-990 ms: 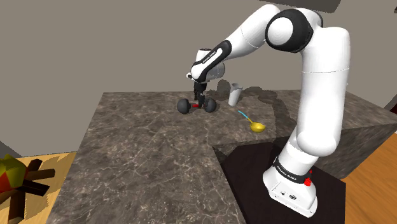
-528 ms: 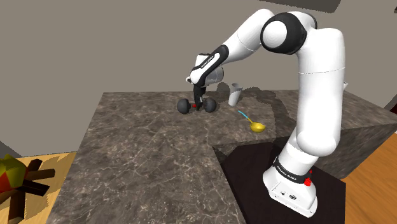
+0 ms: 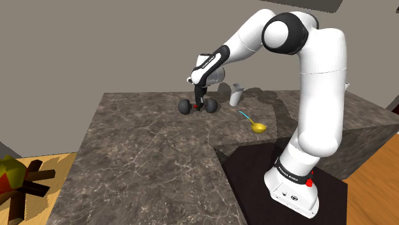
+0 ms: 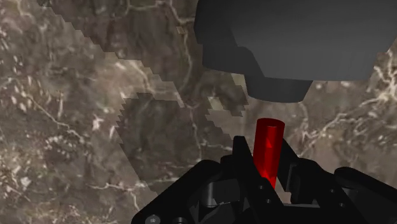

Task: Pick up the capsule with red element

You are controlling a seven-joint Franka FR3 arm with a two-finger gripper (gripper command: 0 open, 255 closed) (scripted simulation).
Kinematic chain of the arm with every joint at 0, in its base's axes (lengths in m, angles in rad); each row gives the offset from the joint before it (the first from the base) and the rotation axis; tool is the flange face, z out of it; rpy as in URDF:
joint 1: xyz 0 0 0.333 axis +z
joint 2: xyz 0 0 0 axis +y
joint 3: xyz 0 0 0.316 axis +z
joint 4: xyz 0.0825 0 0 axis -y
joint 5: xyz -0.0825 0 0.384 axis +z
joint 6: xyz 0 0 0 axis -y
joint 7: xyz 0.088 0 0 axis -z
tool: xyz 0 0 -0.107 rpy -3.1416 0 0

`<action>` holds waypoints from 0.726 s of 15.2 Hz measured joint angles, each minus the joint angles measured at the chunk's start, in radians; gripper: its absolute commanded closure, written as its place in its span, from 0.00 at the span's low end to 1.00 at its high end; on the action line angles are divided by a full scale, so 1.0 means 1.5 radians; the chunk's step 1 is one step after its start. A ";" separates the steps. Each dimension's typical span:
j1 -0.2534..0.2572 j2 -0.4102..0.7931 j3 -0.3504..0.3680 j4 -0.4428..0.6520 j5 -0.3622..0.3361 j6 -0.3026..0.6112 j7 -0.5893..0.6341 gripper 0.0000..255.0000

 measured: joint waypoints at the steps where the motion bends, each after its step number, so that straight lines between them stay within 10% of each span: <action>1: 0.001 -0.004 -0.001 0.000 -0.001 -0.004 0.001 1.00; 11: 0.009 -0.064 -0.012 0.008 -0.021 -0.071 0.013 1.00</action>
